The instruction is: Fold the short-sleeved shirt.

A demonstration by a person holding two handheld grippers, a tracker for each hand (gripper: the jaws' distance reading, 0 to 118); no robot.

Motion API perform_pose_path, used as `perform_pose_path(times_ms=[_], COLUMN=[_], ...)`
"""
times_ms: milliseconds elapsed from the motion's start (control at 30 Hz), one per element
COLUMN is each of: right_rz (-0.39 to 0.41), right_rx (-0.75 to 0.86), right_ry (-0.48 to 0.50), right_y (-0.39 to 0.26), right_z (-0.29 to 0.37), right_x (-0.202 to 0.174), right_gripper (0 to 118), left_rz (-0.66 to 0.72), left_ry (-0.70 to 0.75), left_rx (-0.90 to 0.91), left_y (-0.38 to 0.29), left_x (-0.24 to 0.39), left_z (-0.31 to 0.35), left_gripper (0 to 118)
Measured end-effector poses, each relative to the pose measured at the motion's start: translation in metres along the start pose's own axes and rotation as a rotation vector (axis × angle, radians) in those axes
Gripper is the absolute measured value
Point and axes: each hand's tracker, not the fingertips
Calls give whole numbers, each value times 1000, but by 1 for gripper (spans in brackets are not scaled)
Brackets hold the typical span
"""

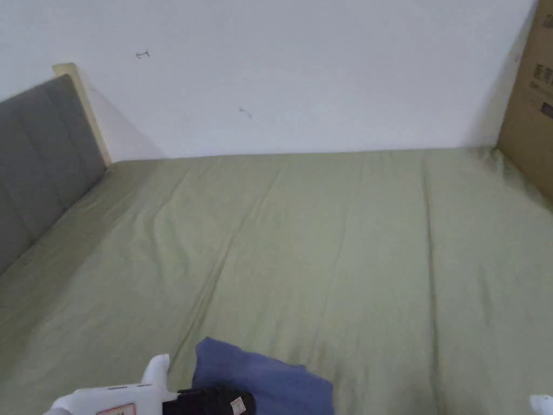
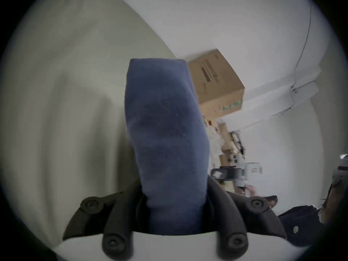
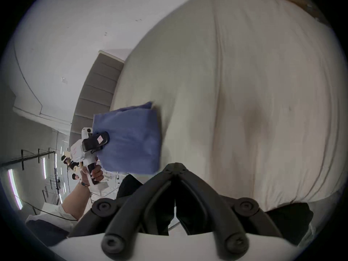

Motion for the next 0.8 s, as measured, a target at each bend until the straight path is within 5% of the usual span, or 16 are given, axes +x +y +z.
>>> perform_pose_path(times_ms=[267, 533, 567, 667, 800], right_rz=[68, 84, 86, 98, 102], right_rx=[41, 6, 2, -4, 1], right_ry=[-24, -56, -58, -60, -62], right_y=[12, 13, 12, 12, 14], right_z=[5, -18, -19, -21, -19], right_x=[-39, -54, -56, -58, -60], right_gripper=[0, 0, 0, 0, 0], left_rz=[-80, -264, -258, -274, -303], left_ry=[447, 851, 871, 962, 1002], left_rx=[26, -105, -114, -115, -54], left_y=[73, 108, 109, 110, 97], left_x=[-54, -78, -82, -85, -79], left_z=[123, 135, 136, 142, 156], left_gripper=[21, 23, 33, 114, 113])
